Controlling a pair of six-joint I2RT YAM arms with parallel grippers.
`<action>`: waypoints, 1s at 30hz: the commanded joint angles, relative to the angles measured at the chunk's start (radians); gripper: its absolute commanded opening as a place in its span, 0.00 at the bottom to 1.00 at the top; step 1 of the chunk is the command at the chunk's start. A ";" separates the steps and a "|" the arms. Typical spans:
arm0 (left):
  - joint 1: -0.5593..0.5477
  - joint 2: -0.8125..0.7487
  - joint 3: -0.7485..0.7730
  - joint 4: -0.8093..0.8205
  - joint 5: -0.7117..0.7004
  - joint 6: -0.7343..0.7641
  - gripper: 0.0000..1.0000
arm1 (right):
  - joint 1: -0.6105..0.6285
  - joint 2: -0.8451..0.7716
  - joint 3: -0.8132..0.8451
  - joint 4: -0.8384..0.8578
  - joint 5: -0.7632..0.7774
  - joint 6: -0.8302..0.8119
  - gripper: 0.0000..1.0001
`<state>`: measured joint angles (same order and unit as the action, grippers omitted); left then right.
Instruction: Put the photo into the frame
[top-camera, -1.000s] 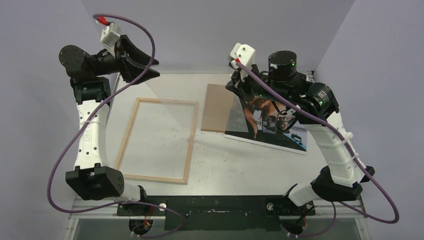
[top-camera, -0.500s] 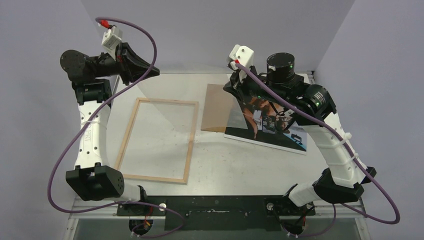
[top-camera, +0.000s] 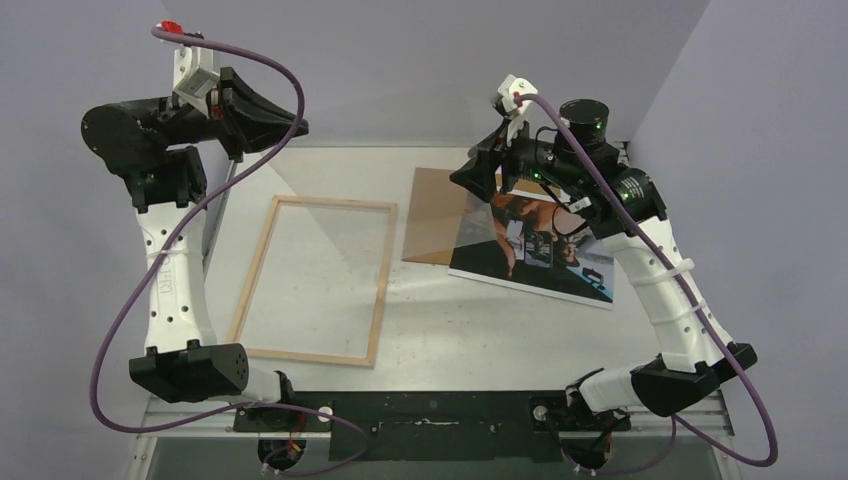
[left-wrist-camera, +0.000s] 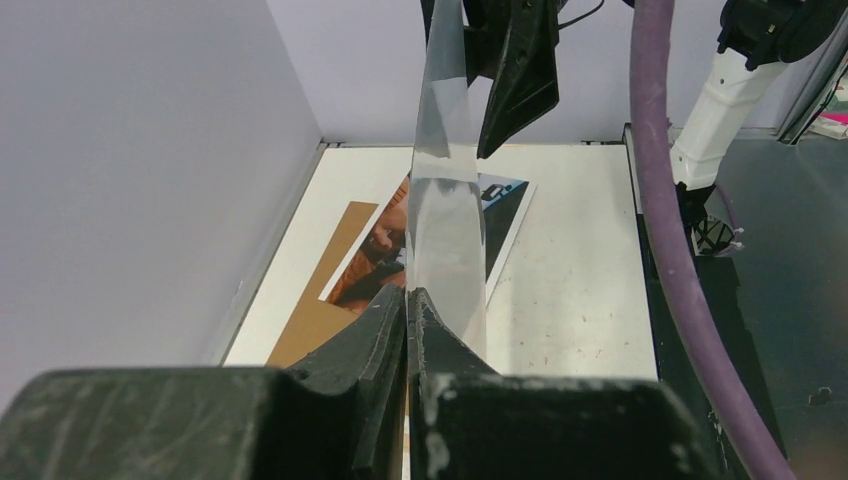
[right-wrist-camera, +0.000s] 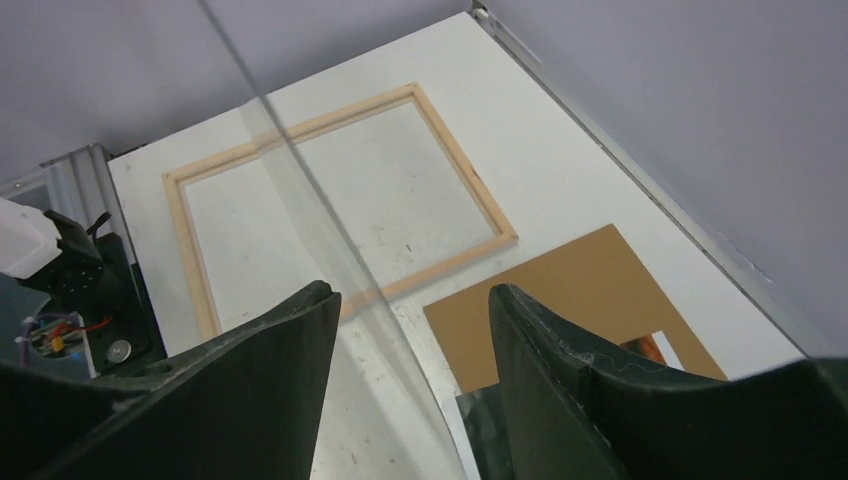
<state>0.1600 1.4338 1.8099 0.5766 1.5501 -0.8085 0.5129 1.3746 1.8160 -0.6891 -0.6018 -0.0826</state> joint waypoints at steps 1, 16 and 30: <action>0.004 -0.016 0.039 0.039 -0.017 -0.018 0.00 | -0.051 -0.044 -0.027 0.179 -0.219 0.080 0.54; 0.006 -0.001 0.080 0.021 -0.100 0.000 0.00 | -0.118 -0.065 -0.139 0.390 -0.448 0.260 0.45; 0.009 0.009 0.090 -0.022 -0.147 0.029 0.00 | -0.118 -0.048 -0.145 0.384 -0.447 0.264 0.21</action>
<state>0.1608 1.4403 1.8568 0.5571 1.4639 -0.7956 0.3935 1.3315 1.6680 -0.3492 -1.0309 0.1917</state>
